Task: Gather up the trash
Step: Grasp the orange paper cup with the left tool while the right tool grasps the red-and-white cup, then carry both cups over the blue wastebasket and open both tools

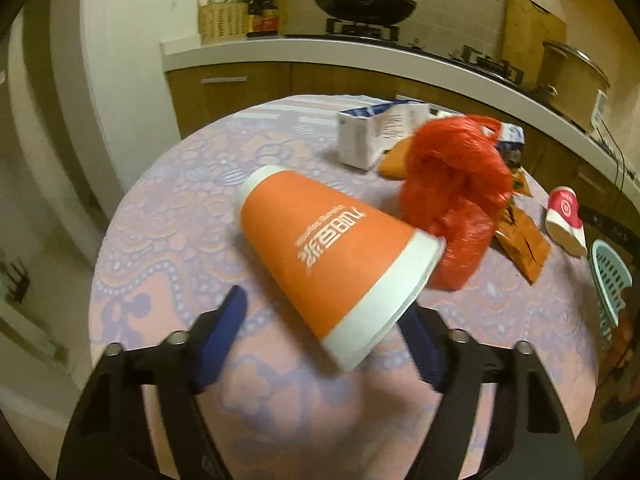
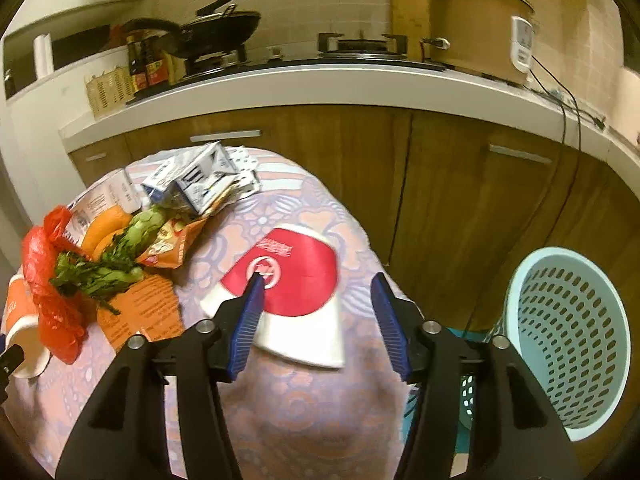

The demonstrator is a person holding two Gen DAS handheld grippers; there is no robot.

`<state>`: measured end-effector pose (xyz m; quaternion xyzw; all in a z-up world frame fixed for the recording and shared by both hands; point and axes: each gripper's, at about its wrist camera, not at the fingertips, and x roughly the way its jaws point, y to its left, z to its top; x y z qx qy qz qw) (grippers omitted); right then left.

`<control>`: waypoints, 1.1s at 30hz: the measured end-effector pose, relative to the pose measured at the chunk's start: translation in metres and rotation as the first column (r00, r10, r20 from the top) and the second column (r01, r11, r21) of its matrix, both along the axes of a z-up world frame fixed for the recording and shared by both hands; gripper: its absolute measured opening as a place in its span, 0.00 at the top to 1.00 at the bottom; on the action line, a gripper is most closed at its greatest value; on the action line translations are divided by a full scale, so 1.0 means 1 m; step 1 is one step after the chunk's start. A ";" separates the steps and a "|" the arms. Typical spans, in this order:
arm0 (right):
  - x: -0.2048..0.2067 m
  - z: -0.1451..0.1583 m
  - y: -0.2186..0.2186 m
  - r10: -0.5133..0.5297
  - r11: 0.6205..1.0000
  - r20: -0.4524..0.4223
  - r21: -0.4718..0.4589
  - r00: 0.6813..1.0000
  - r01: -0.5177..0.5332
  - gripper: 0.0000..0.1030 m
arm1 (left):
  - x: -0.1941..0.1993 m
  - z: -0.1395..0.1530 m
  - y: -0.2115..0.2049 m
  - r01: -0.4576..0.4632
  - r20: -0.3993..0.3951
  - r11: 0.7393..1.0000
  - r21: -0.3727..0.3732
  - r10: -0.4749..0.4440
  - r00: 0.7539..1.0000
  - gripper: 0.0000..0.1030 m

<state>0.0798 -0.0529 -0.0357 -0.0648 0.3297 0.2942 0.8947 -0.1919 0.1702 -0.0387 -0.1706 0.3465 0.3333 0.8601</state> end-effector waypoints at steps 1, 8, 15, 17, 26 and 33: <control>0.004 0.000 -0.004 -0.007 1.000 -0.012 0.008 1.000 0.007 0.43 | -0.002 0.000 0.005 -0.011 0.001 1.000 -0.005 0.011 1.000 0.40; 0.029 -0.010 -0.001 0.017 0.999 -0.123 0.042 0.992 -0.012 0.37 | -0.002 -0.001 0.025 -0.052 0.009 0.999 -0.015 0.052 0.999 0.41; 0.040 -0.022 0.028 0.112 0.992 -0.232 0.075 0.966 -0.098 0.33 | 0.017 -0.004 0.033 -0.004 0.021 0.999 -0.047 0.005 1.000 0.68; 0.040 -0.023 0.035 0.135 0.990 -0.248 0.079 0.959 -0.119 0.38 | 0.020 -0.007 0.035 -0.001 0.024 0.998 -0.060 0.003 1.000 0.77; 0.019 0.008 0.024 0.151 0.984 -0.133 0.115 0.980 -0.136 0.60 | 0.012 0.016 0.018 0.017 0.130 1.000 0.001 -0.017 0.991 1.00; 0.006 0.042 -0.015 0.100 0.983 -0.035 0.156 0.994 -0.094 0.60 | 0.020 0.064 -0.022 0.087 0.240 0.994 0.067 -0.101 0.965 1.00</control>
